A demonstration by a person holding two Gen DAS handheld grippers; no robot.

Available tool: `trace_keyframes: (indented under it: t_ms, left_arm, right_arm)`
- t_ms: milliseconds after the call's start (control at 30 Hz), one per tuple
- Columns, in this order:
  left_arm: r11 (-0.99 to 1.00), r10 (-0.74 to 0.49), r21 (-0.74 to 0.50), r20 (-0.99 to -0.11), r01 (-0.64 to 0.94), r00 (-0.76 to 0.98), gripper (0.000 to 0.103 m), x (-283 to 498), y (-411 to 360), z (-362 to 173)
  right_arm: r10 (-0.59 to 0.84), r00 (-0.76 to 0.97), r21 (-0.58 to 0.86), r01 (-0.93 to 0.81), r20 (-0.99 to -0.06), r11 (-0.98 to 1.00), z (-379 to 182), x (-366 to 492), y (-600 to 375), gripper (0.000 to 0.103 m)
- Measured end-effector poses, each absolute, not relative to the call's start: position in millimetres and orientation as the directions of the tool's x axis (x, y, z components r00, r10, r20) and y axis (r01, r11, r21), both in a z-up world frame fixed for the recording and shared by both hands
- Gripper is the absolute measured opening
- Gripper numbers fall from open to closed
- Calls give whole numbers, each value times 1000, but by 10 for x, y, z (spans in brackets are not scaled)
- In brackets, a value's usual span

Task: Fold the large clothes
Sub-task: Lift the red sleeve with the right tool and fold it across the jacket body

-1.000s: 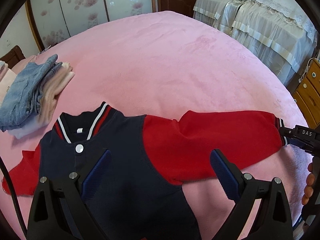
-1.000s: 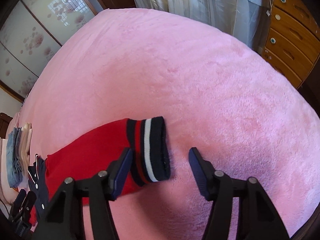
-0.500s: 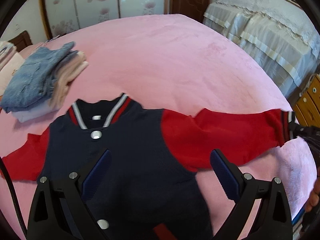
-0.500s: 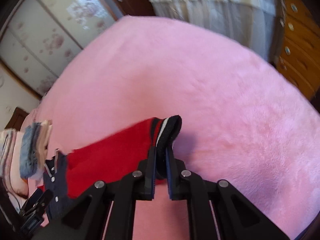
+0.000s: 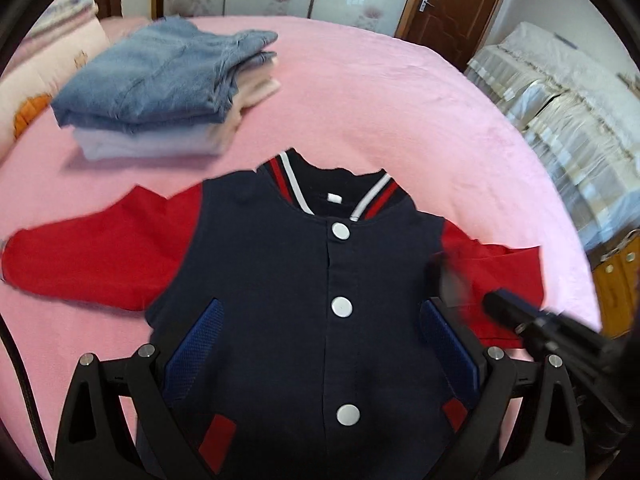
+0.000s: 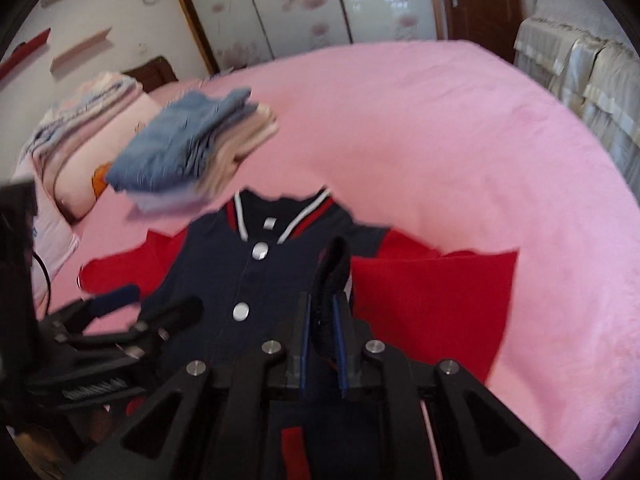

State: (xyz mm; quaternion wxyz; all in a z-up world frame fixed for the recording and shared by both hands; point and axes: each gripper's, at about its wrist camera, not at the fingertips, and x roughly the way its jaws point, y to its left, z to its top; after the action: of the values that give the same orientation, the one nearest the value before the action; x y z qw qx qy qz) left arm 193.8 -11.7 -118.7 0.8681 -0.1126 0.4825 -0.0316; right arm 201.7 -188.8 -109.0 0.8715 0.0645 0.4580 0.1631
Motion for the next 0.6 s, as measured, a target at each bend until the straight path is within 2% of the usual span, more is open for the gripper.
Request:
trace_keyframes:
  t_ms: [67, 133, 167, 300, 367, 500, 600]
  left_arm:
    - [957, -227, -286, -826, -38, 516, 98, 1955, -95, -1241]
    - [934, -301, -357, -814, -19, 498, 96, 1990, -109, -1317]
    - [919, -341, -394, -805, -7, 485, 90, 2013, -130, -1363]
    - [843, -496, -538, -760, 23, 420, 70, 2114, -222, -1560]
    - [804, -555, -594, -738, 19, 385, 64, 2197, -287, -1677]
    - [765, -601, -644, -725, -22, 338, 58, 2323, -373, -1876]
    - [736, -625, -673, -715, -67, 313, 58, 2377, -406, -2016]
  right_arm:
    - [381, 521, 315, -214, -764, 925, -1142, 1884, -1962, 14]
    - [385, 536, 348, -174, -752, 921, -1172, 1761, -2151, 32]
    - [374, 553, 350, -153, -745, 924, -1176, 1705, -2256, 35]
    - [371, 571, 397, -85, -732, 914, -1188, 1486, -2711, 36]
    - [381, 573, 431, -53, -725, 901, -1229, 1388, -2869, 36]
    - [389, 568, 469, -6, -725, 883, -1332, 1279, -3023, 36]
    - [395, 559, 480, 6, -729, 877, -1389, 1236, -3059, 36]
